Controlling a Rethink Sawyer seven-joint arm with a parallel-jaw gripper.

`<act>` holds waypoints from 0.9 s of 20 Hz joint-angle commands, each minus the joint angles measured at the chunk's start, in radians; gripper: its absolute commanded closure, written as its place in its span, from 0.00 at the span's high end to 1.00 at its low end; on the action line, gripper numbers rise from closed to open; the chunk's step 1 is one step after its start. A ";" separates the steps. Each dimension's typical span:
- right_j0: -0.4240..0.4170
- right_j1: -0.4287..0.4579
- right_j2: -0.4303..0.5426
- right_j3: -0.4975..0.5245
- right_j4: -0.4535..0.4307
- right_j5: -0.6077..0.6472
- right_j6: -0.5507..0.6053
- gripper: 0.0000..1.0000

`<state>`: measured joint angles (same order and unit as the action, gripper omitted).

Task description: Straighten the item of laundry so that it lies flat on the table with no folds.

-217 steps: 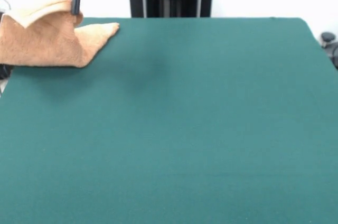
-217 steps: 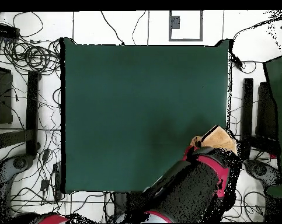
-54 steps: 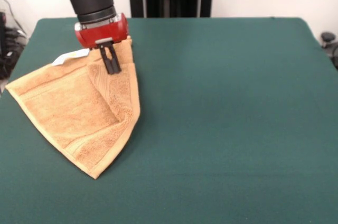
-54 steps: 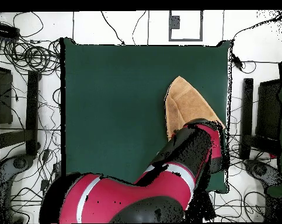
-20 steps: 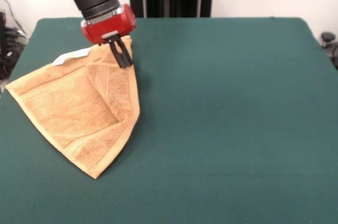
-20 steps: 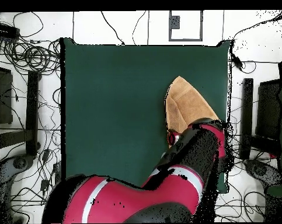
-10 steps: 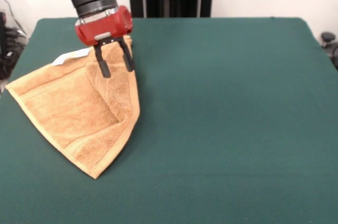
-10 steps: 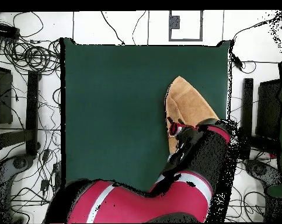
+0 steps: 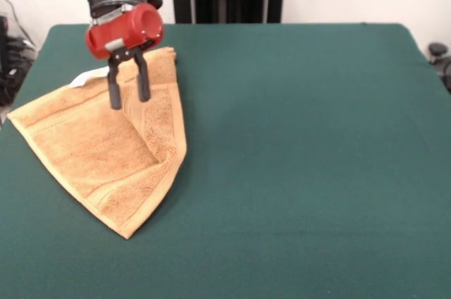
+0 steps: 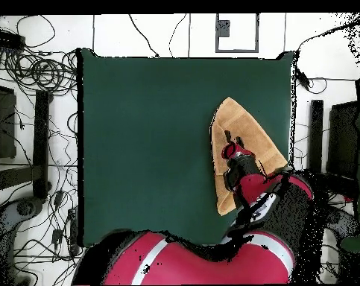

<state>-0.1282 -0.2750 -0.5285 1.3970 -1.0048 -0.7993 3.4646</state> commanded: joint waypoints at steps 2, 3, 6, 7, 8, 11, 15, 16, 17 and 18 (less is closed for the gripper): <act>0.019 0.077 0.045 0.049 0.061 -0.015 -0.422 1.00; 0.015 0.079 0.048 0.042 0.054 -0.019 -0.425 1.00; -0.001 0.081 0.067 0.025 0.016 -0.019 -0.422 1.00; -0.004 0.080 0.072 0.023 0.008 -0.018 -0.423 1.00; -0.005 0.078 0.076 0.019 -0.007 -0.017 -0.422 1.00; 0.016 0.094 0.098 -0.028 -0.184 0.018 -0.213 1.00; 0.055 0.150 0.121 -0.108 -0.440 -0.034 0.095 1.00; 0.066 0.160 0.124 -0.119 -0.497 -0.058 0.162 1.00; 0.070 0.162 0.126 -0.121 -0.520 -0.067 0.187 1.00; 0.078 0.165 0.125 -0.120 -0.553 -0.082 0.223 1.00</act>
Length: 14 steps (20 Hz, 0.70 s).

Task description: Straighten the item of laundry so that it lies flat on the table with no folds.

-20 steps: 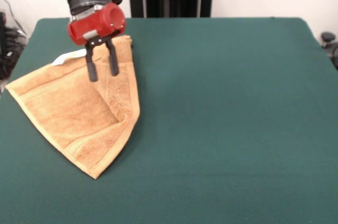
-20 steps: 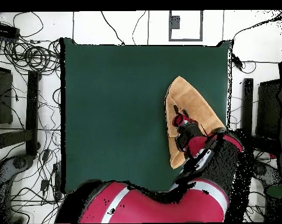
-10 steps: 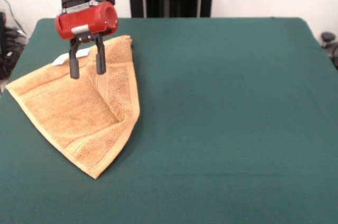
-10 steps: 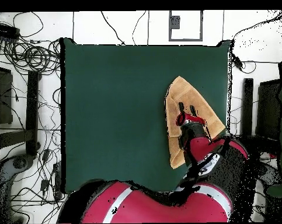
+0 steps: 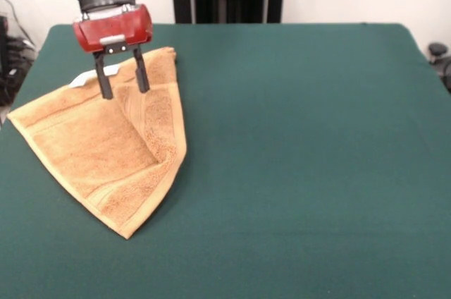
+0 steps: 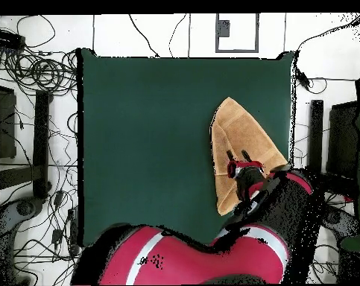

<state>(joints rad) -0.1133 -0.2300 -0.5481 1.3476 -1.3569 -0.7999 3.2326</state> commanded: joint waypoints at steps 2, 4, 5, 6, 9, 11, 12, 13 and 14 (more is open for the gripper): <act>0.078 0.124 0.140 -0.069 -0.251 -0.099 0.507 1.00; 0.097 0.133 0.128 -0.071 -0.296 -0.114 0.556 1.00; 0.106 0.137 0.122 -0.072 -0.316 -0.120 0.579 1.00; 0.124 0.142 0.106 -0.073 -0.344 -0.130 0.615 1.00; 0.153 0.141 0.078 -0.062 -0.378 -0.131 0.658 1.00; 0.167 0.144 0.064 -0.059 -0.388 -0.130 0.694 1.00; 0.172 0.145 0.060 -0.059 -0.393 -0.133 0.710 1.00; 0.177 0.147 0.056 -0.058 -0.397 -0.136 0.726 1.00; 0.185 0.154 0.056 -0.072 -0.418 -0.163 0.766 1.00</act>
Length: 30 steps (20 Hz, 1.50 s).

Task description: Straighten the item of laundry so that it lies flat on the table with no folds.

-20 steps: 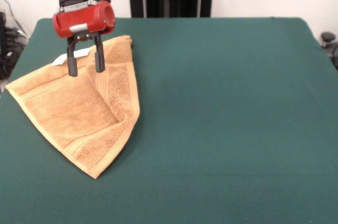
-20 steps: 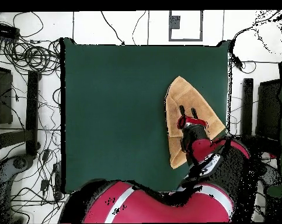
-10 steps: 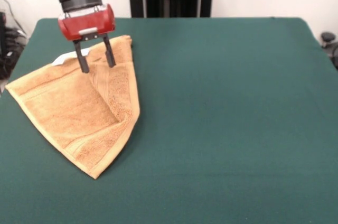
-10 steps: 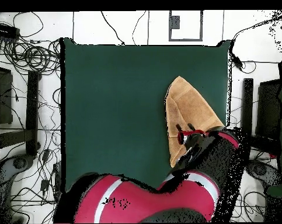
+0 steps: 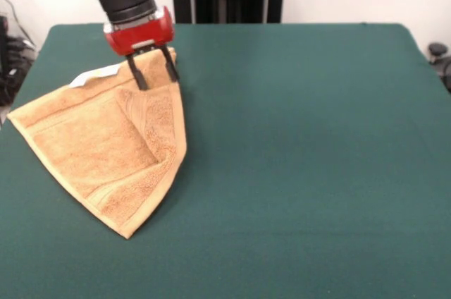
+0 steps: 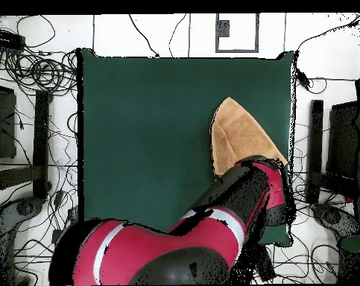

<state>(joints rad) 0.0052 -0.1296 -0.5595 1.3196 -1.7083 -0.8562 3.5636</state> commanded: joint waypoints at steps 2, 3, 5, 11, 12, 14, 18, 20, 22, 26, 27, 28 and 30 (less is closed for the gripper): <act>0.074 0.053 0.070 -0.044 -0.082 -0.131 0.468 1.00; 0.078 0.051 0.070 -0.040 -0.084 -0.137 0.477 1.00; 0.090 0.042 0.067 -0.029 -0.082 -0.144 0.498 1.00; 0.131 0.022 0.028 -0.009 -0.082 -0.160 0.590 1.00; 0.134 0.030 0.021 -0.018 -0.100 -0.190 0.625 1.00; 0.127 0.035 0.021 -0.025 -0.093 -0.181 0.618 1.00; 0.066 -0.064 0.055 0.026 0.120 0.064 0.288 1.00; 0.017 -0.142 0.079 0.075 0.276 0.160 0.037 1.00; -0.015 -0.197 0.079 0.120 0.415 0.194 -0.159 1.00; -0.046 -0.240 0.042 0.175 0.646 0.151 -0.446 1.00; -0.044 -0.238 0.037 0.172 0.650 0.143 -0.450 1.00; -0.041 -0.236 0.035 0.157 0.636 0.135 -0.441 1.00; -0.039 -0.230 0.031 0.139 0.629 0.122 -0.441 1.00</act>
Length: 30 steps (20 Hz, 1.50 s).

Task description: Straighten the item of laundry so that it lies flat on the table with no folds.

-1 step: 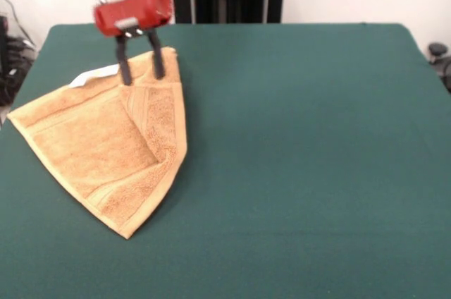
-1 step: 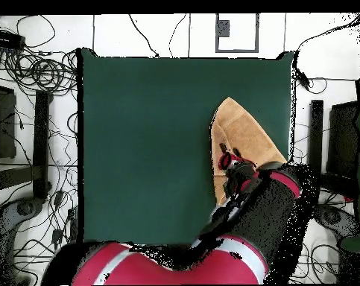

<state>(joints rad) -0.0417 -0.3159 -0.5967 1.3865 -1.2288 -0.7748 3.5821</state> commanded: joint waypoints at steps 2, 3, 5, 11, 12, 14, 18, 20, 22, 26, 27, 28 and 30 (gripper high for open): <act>0.003 -0.036 0.071 0.062 0.159 0.027 -0.483 1.00; 0.000 -0.037 0.072 0.064 0.170 0.023 -0.500 1.00; -0.008 -0.036 0.076 0.067 0.192 0.015 -0.534 1.00; -0.048 0.024 0.165 -0.034 0.002 -0.086 -0.340 1.00; -0.044 0.047 0.177 -0.068 -0.083 -0.116 -0.228 1.00; -0.044 0.076 0.204 -0.107 -0.202 -0.191 -0.064 1.00; -0.059 0.085 0.242 -0.120 -0.281 -0.272 0.014 1.00; -0.067 0.084 0.253 -0.113 -0.283 -0.283 0.007 1.00; -0.075 0.083 0.263 -0.109 -0.281 -0.290 0.001 1.00; -0.090 0.087 0.282 -0.114 -0.277 -0.311 -0.005 1.00; -0.094 0.088 0.285 -0.114 -0.272 -0.312 -0.011 1.00; -0.095 0.087 0.285 -0.109 -0.261 -0.307 -0.016 1.00; -0.099 0.083 0.286 -0.097 -0.241 -0.290 -0.032 1.00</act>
<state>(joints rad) -0.1415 -0.2964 -0.5036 1.2877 -1.4873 -1.0280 3.2809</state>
